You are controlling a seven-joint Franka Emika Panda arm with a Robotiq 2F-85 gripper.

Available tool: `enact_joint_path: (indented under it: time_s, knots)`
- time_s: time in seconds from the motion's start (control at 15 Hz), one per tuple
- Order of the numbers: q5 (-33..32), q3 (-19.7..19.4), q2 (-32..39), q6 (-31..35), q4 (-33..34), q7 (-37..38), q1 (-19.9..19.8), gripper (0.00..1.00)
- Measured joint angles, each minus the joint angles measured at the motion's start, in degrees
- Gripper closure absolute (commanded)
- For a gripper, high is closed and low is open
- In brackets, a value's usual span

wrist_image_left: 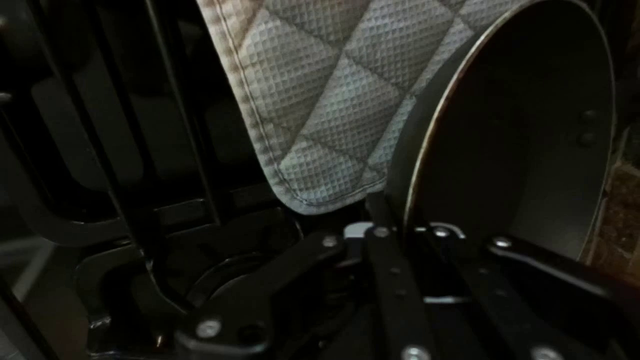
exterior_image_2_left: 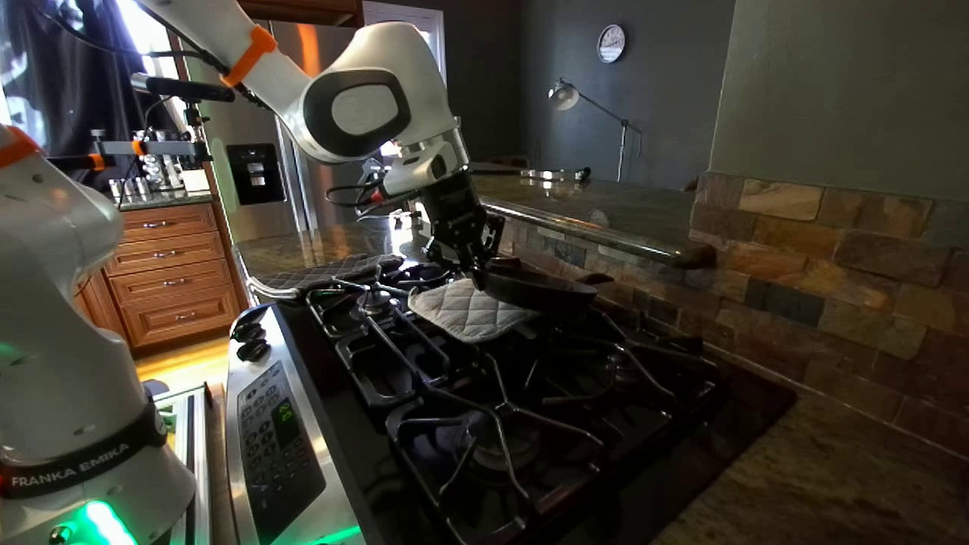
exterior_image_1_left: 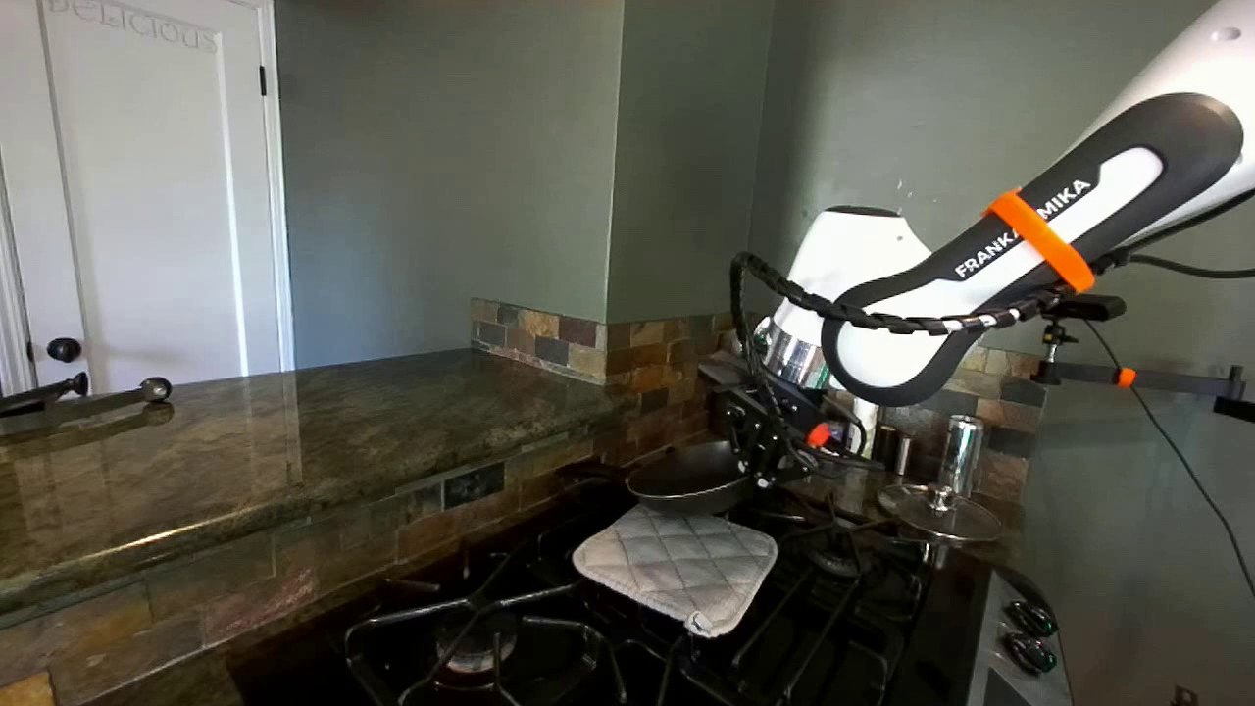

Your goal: Put the white pot holder on the stove then place the pan on top of it.

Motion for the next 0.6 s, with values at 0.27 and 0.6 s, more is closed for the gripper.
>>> enact_joint_path:
  time_s: [0.27, 0.6]
  knots:
    - [0.0, 0.1, -1.5, 0.0, -0.3, 0.5, 1.1, 0.98]
    - [0.1, 0.6, -3.2, 0.0, -1.3, 0.7, 2.3, 0.98]
